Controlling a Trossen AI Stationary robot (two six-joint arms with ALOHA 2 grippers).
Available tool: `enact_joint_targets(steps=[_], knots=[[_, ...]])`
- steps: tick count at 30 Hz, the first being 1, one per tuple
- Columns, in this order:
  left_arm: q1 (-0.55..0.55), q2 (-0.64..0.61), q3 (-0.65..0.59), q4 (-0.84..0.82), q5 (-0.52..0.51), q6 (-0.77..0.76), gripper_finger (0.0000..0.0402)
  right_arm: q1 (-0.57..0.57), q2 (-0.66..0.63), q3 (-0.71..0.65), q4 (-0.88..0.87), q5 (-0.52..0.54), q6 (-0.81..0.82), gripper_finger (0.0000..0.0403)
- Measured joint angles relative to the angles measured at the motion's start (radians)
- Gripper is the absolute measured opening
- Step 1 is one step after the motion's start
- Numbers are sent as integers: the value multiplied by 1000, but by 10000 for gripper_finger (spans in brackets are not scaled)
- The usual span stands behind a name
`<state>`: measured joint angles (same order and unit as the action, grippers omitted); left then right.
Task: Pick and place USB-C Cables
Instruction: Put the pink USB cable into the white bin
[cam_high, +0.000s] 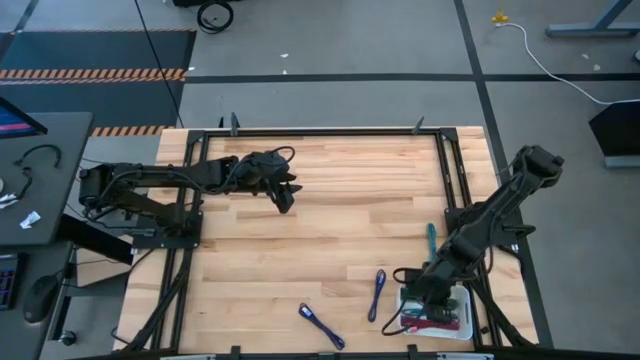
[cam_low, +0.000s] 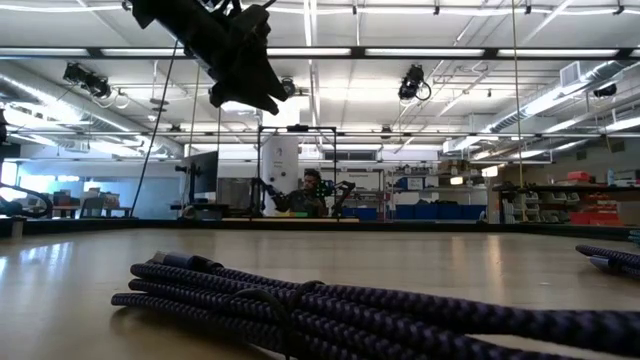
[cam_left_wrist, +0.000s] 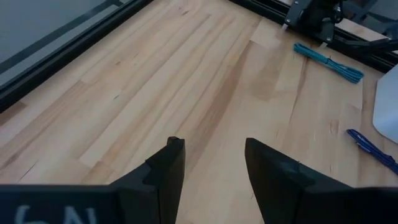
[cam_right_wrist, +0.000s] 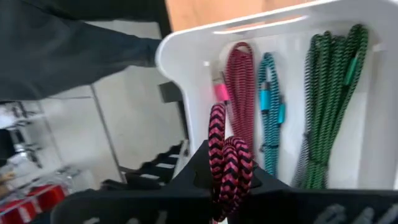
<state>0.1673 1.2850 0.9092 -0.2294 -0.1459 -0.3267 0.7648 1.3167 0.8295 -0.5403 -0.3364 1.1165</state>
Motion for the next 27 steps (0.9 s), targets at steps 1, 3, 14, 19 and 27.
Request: enact_joint_targets(steps=[1, 3, 14, 19, 27], knots=[[0, 0, 0, 0, 0, 0, 173, -4, 12, 0, -1, -1, -12, 10], [0, 0, 0, 0, 0, 0, 173, -12, 28, 0, -2, -3, -25, 10], [0, 0, 0, 0, 0, 0, 174, -30, 141, 88, -169, 28, -308, 10], [0, 0, 0, 0, 0, 0, 174, -29, 203, 89, -171, -130, -322, 10], [0, 0, 0, 0, 0, 0, 173, -24, 263, 89, -159, -137, -363, 19]])
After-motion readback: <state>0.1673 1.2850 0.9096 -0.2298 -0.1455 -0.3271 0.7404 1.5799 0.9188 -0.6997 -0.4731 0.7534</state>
